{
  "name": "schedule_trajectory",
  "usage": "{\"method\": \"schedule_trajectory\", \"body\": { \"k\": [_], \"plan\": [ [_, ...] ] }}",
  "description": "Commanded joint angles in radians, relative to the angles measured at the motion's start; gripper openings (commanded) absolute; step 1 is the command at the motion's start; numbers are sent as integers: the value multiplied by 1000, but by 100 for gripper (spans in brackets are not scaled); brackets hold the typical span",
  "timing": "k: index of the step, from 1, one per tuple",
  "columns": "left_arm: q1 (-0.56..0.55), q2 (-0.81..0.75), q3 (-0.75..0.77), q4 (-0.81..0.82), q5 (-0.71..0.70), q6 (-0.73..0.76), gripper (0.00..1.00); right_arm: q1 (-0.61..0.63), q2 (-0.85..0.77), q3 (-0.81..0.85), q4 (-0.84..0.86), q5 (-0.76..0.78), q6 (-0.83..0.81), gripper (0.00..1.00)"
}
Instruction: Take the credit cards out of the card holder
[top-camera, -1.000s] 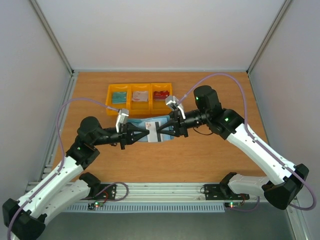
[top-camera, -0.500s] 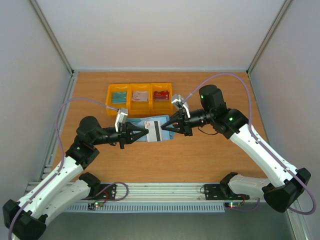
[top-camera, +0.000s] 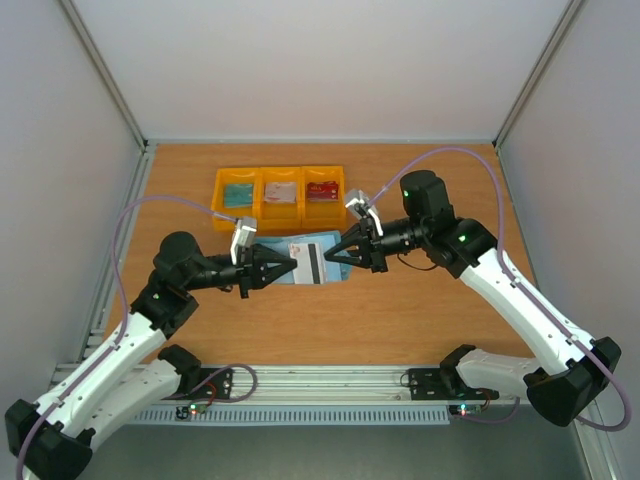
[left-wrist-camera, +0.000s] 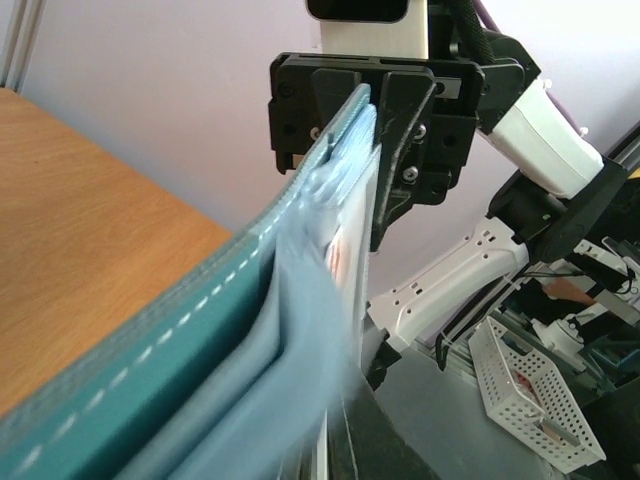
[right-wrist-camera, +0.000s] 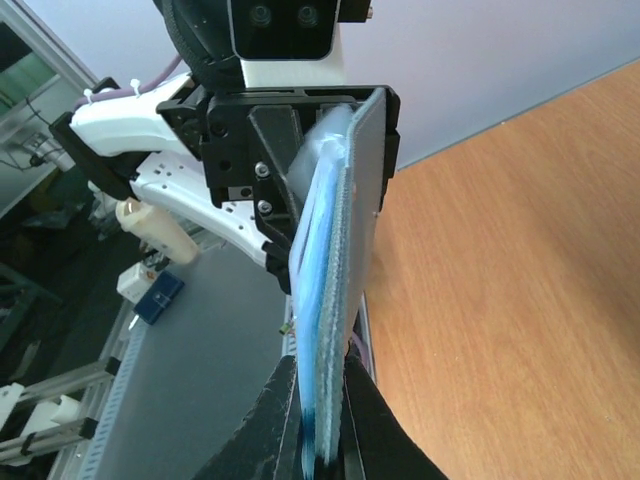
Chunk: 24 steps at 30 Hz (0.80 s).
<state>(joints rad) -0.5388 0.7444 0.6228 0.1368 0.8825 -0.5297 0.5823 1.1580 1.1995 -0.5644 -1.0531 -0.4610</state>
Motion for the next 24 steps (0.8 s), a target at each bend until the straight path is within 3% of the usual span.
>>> {"method": "schedule_trajectory", "body": {
  "k": [1,9,19,24],
  "plan": [
    [20,-15,16,-14,-24,3,8,-27,-35,9,24,-72,21,1],
    [21,-8,5,21,-15,-28,10,-27,-32,11,36,-90,32,1],
    [1,24,3,119,7,-60,36,-27,-6,7,83,-50,79,1],
    [-25,30,5,76,-39,-27,40,-24,16,-21,210,-82,154,1]
  ]
}}
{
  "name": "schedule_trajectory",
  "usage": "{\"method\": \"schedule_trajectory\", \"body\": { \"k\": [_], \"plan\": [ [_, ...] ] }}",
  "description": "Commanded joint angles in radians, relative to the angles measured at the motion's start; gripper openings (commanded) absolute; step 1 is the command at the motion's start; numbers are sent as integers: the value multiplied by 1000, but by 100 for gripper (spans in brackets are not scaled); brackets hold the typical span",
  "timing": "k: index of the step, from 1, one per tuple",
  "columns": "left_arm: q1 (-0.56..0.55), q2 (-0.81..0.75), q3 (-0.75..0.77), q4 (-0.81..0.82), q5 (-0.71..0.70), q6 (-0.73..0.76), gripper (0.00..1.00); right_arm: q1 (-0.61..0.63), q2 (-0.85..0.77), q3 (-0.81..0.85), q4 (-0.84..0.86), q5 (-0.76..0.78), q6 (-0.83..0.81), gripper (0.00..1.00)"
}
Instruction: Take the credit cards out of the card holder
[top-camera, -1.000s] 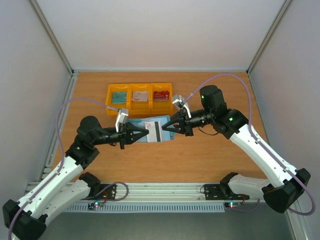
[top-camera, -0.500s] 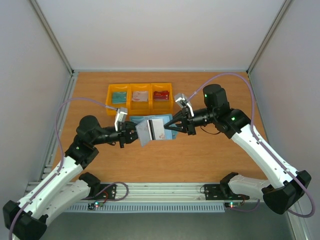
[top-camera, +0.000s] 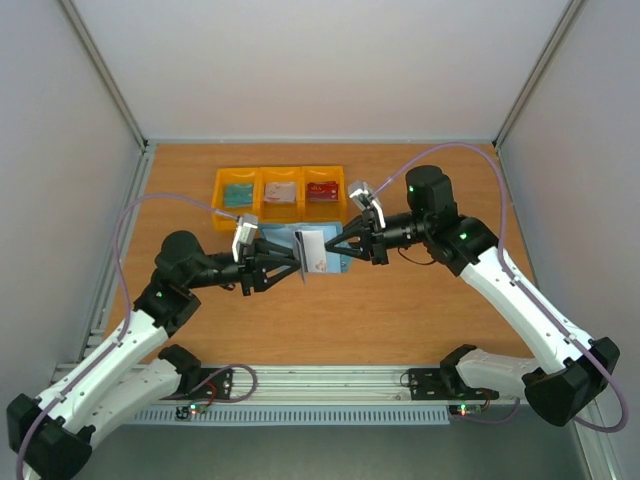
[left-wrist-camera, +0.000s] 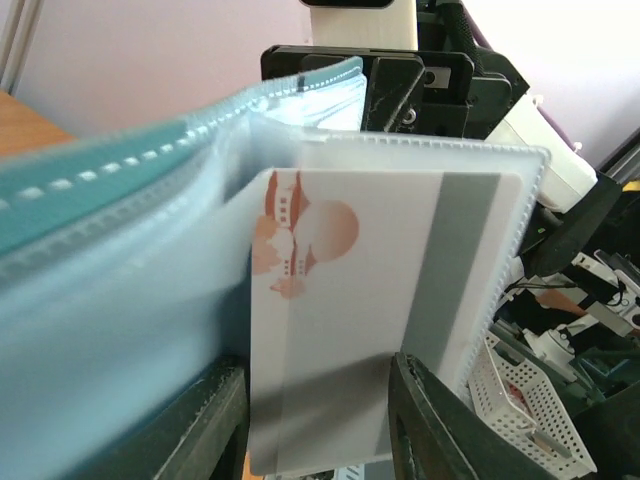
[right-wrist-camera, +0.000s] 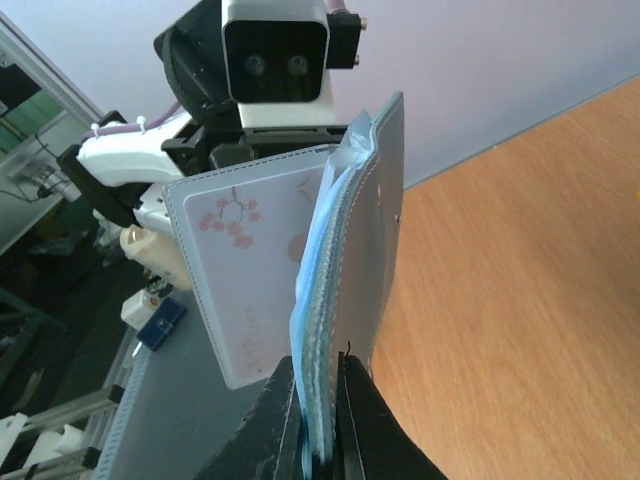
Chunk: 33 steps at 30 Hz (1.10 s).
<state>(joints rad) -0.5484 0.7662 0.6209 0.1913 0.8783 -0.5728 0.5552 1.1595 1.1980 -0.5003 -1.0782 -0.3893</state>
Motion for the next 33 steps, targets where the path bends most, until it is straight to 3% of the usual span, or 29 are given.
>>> {"method": "schedule_trajectory", "body": {
  "k": [1,6,12,18,25,27,33],
  "plan": [
    [-16,11,4,11,-53,20,40,6,20,-24,170,-69,97,1],
    [-18,11,13,-53,-118,87,44,33,28,-21,185,-97,87,1],
    [-21,21,10,19,-62,54,39,51,55,-19,169,-26,79,1],
    [-22,5,11,-3,-52,55,22,52,77,-4,105,84,51,1],
    [-21,-4,31,-66,-65,74,1,54,86,-9,93,77,43,1],
    [-20,-6,37,-81,-66,81,0,54,90,-12,91,69,39,1],
    [-18,-20,45,-128,-88,95,0,56,81,-37,106,-29,34,19]
  ]
}}
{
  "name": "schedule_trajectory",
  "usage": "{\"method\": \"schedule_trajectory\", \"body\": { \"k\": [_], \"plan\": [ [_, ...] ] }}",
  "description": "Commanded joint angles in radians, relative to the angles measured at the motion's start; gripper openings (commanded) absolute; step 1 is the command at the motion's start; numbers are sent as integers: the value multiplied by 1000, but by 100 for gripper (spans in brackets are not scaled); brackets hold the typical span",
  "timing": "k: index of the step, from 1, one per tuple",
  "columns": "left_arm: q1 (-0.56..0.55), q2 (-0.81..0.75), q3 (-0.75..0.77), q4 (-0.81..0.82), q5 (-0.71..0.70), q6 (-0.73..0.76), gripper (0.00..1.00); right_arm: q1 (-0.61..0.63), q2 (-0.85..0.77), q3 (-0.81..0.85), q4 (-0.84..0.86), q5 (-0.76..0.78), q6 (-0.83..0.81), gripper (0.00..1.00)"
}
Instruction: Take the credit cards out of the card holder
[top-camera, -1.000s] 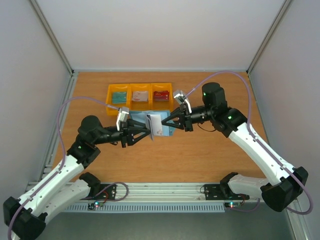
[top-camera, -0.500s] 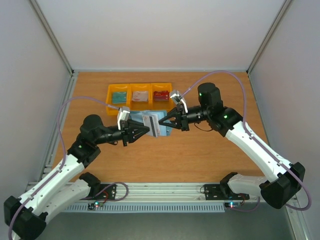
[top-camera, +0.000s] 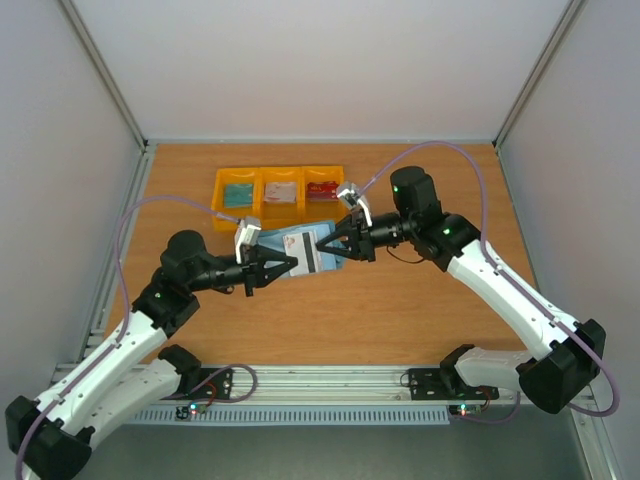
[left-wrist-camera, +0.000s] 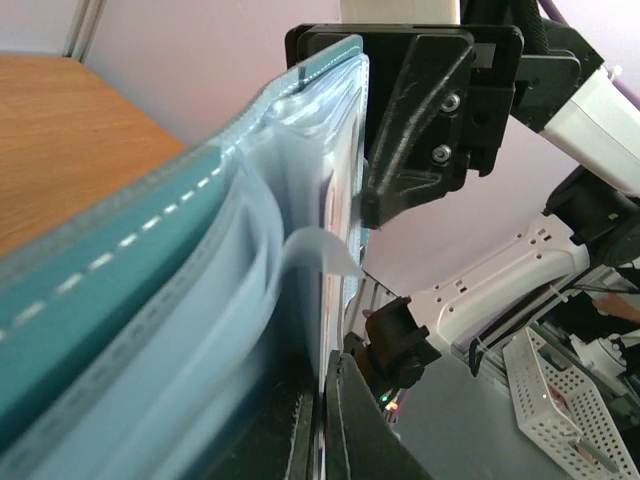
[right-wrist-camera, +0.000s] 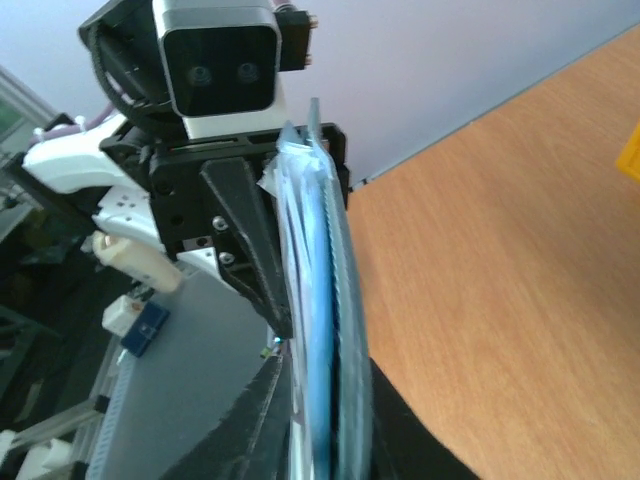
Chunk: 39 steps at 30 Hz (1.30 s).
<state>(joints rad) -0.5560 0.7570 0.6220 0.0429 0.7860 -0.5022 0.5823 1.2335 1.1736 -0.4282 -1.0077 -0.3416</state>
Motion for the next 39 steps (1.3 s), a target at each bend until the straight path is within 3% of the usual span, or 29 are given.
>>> {"method": "schedule_trajectory", "body": {
  "k": [1,4,6,9,15,24,29,34,39],
  "plan": [
    [-9,-11,44,15,0,30,0,29,4,-19,53,-123,-8,24],
    [-7,-6,44,5,-12,43,0,46,5,-31,98,-134,15,34],
    [-7,-4,44,8,-13,45,0,64,15,-28,104,-108,19,34],
    [-7,-6,44,10,-8,41,0,69,3,-37,120,-74,23,15],
    [0,-25,42,-10,13,52,0,65,-25,-38,81,-84,-18,1],
    [36,-35,44,50,119,12,14,65,-30,-19,43,-155,-45,1],
    [53,-16,23,167,184,-69,13,65,-31,-7,24,-171,-63,1],
    [55,-7,15,193,212,-102,3,64,-32,6,18,-176,-72,1],
    [62,-18,5,150,231,-70,13,63,-35,14,1,-177,-82,1]
  ]
}}
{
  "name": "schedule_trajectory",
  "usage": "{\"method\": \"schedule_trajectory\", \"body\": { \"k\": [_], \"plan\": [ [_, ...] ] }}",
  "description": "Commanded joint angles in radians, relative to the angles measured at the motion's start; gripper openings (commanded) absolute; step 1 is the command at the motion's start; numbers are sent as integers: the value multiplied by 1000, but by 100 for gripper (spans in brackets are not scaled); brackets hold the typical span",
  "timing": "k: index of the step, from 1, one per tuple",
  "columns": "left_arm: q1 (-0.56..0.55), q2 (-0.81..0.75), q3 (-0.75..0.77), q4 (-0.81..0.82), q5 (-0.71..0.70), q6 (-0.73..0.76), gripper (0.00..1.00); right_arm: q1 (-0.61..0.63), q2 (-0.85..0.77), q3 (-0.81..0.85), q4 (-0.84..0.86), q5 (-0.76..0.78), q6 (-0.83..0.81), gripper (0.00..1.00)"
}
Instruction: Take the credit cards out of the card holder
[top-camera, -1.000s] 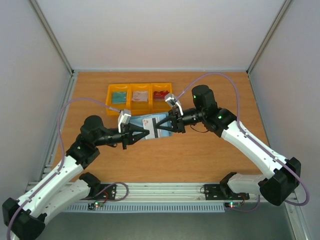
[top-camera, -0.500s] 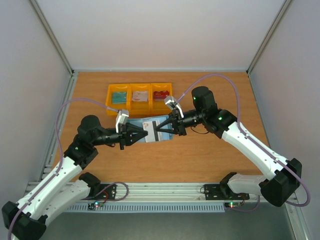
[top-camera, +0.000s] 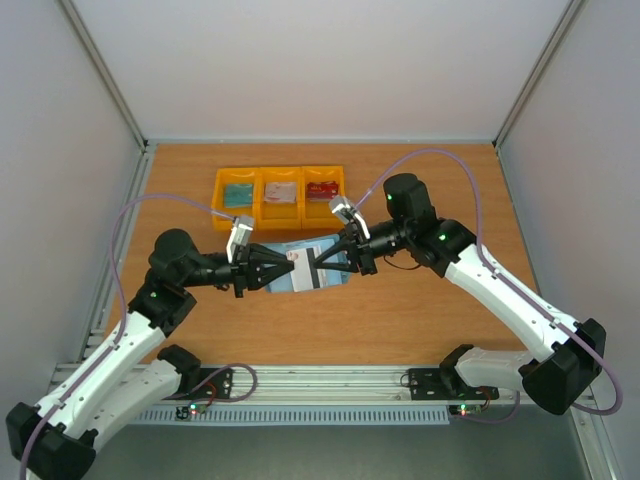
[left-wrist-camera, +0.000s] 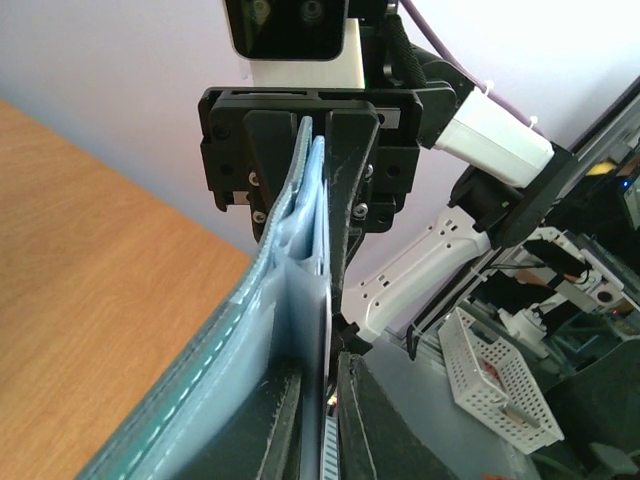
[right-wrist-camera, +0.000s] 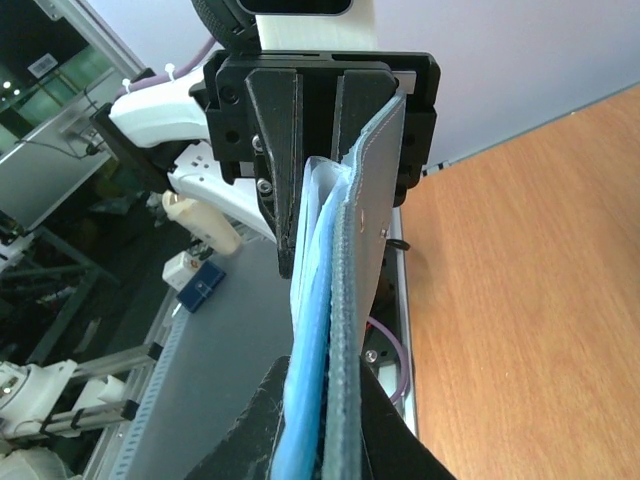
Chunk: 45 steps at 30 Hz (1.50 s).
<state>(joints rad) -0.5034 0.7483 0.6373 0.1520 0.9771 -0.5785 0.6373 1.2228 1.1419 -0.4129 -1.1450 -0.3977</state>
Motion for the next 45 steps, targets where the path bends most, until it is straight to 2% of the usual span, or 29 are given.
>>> {"method": "schedule_trajectory", "body": {
  "k": [1,6,14,18,22,25,31,34,38,45],
  "plan": [
    [10,-9,-13,40,44,9,14,8,-26,48,-15,-41,-27,1],
    [12,-8,-23,28,58,33,14,9,-27,55,-18,-41,-25,1],
    [12,-8,-11,-79,23,165,13,8,-30,61,-18,-34,-24,1],
    [11,-4,-7,-57,55,164,11,8,-29,59,-17,-33,-22,1],
    [8,11,-7,-12,54,144,0,9,-25,58,-12,-28,-20,1],
    [6,16,-8,25,33,98,0,8,-23,58,-12,-28,-22,1],
    [8,-3,5,-67,-34,80,0,-5,-42,50,-53,0,-46,17],
    [11,-23,8,-92,-49,99,0,-23,-55,37,-59,-2,-42,18],
    [15,-29,20,-100,-56,114,0,-39,-68,30,-70,-3,-43,15],
    [24,-34,28,-146,-52,154,0,-64,-85,30,-95,-20,-53,2]
  ]
}}
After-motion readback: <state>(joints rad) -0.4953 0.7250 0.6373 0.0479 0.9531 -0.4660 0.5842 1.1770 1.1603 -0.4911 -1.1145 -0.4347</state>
